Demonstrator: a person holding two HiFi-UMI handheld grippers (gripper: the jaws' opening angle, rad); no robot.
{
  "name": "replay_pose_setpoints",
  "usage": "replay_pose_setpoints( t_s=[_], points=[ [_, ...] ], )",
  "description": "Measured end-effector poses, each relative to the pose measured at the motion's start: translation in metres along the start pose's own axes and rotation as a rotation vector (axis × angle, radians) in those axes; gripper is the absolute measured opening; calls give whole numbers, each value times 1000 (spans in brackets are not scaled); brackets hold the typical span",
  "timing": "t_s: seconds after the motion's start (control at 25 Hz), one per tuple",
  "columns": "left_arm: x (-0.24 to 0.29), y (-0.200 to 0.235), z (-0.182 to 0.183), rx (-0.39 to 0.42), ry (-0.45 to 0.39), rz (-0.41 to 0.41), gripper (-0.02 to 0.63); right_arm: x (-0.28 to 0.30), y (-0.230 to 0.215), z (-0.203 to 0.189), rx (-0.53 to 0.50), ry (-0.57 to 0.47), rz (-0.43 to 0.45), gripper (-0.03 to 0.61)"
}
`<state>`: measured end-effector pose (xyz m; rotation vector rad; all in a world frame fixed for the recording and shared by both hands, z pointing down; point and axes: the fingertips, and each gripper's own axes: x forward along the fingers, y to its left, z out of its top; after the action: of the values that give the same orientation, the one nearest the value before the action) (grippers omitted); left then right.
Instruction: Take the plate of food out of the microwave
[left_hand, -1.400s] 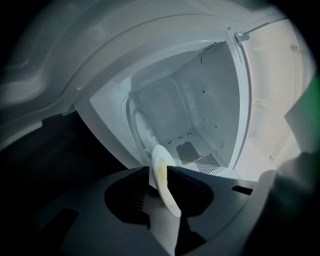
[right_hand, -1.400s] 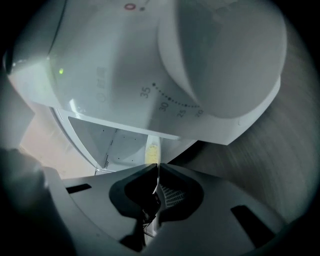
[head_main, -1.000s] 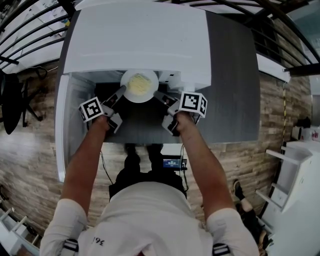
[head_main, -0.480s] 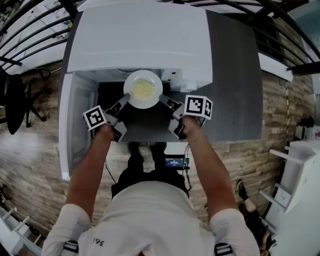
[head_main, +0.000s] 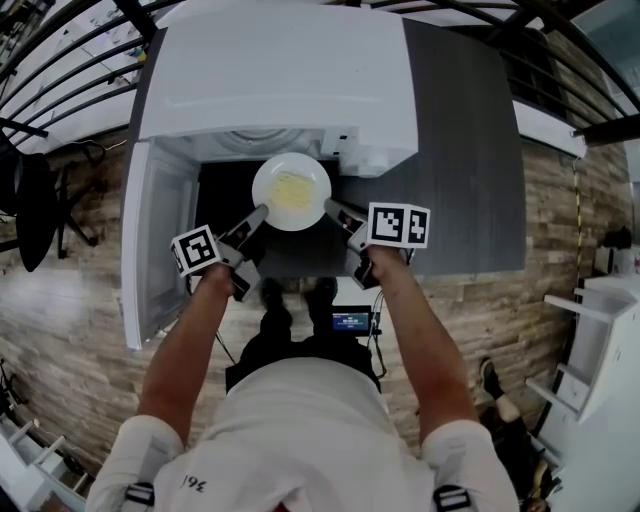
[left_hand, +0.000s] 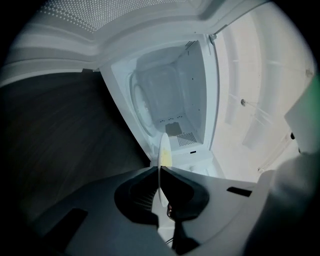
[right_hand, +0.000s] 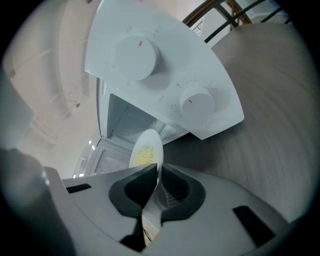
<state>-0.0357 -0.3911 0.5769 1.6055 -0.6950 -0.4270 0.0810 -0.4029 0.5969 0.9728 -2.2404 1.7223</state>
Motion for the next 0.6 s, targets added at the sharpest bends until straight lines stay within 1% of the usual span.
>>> replay_pose_setpoints(
  t_s=[0.08,0.28,0.6],
  points=[
    [-4,-2,-5,-8,5,2,20,-3,3,-5,-19,1,-6,18],
    [-21,-7,-18,-33,12,7,20,-14,14,-17,-24,-1,4,18],
    [-47,-27,-50,-89,37,-3,20,-41,35,-42,-30,1,20,18]
  ],
)
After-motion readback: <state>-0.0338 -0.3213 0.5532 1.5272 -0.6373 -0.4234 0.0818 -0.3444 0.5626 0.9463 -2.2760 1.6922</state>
